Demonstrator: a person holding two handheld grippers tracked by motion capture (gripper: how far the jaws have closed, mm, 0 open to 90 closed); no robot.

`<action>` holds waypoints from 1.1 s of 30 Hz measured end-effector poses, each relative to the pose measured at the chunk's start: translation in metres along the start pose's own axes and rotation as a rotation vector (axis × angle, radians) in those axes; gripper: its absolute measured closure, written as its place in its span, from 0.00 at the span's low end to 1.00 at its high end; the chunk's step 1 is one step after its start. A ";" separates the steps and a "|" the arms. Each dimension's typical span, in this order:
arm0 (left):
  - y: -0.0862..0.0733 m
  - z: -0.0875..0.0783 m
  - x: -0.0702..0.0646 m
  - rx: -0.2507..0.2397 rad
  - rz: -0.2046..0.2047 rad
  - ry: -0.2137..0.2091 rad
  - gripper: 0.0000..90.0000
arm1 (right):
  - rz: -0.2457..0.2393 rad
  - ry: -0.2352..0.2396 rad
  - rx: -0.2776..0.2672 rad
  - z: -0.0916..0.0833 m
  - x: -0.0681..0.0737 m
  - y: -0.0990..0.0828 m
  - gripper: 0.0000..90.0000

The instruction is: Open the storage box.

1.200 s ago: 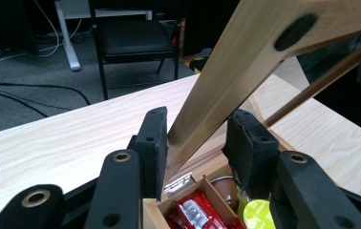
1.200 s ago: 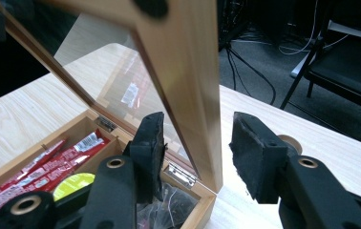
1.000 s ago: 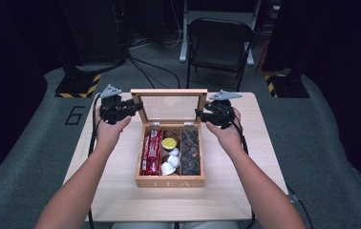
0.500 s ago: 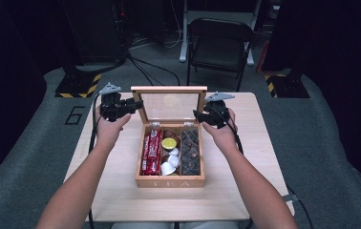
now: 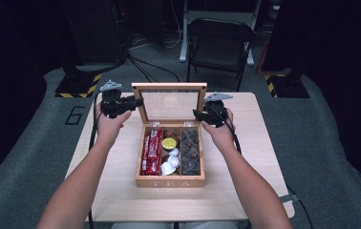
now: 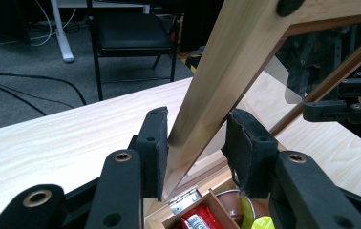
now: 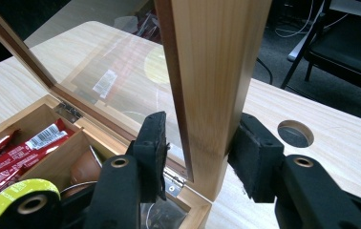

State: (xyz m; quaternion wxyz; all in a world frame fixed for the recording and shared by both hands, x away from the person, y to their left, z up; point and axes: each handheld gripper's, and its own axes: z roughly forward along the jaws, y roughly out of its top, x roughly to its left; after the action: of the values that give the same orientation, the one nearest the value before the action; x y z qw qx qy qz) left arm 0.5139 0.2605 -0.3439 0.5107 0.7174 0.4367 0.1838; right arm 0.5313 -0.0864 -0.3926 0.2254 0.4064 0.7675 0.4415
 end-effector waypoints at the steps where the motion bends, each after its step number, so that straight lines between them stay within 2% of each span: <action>1: 0.000 0.000 0.000 0.000 0.000 0.000 0.67 | 0.000 0.000 0.000 0.000 0.000 0.000 0.64; 9: -0.005 0.003 0.002 0.014 -0.024 0.002 0.66 | 0.008 0.005 -0.002 0.000 -0.004 0.000 0.67; 15: -0.011 0.001 0.003 0.026 -0.016 0.005 0.62 | 0.005 0.003 -0.006 0.003 -0.007 0.001 0.68; 24: -0.023 -0.010 0.004 0.025 -0.036 0.006 0.61 | 0.026 -0.002 0.021 0.009 -0.011 0.007 0.70; 26: -0.025 -0.014 0.004 0.026 -0.026 0.003 0.61 | 0.015 -0.014 0.027 0.010 -0.013 0.008 0.73; 29: -0.028 -0.020 0.003 0.020 -0.026 -0.001 0.61 | 0.050 -0.017 0.038 0.013 -0.014 0.010 0.73; 33: -0.034 -0.025 0.003 0.024 -0.024 -0.005 0.61 | 0.068 -0.015 0.047 0.018 -0.018 0.012 0.73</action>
State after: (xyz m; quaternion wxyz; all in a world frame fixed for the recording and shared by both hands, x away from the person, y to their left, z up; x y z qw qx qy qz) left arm 0.4824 0.2802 -0.3647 0.5051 0.7187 0.4463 0.1706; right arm 0.5590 -0.0888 -0.3912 0.2065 0.4405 0.7618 0.4278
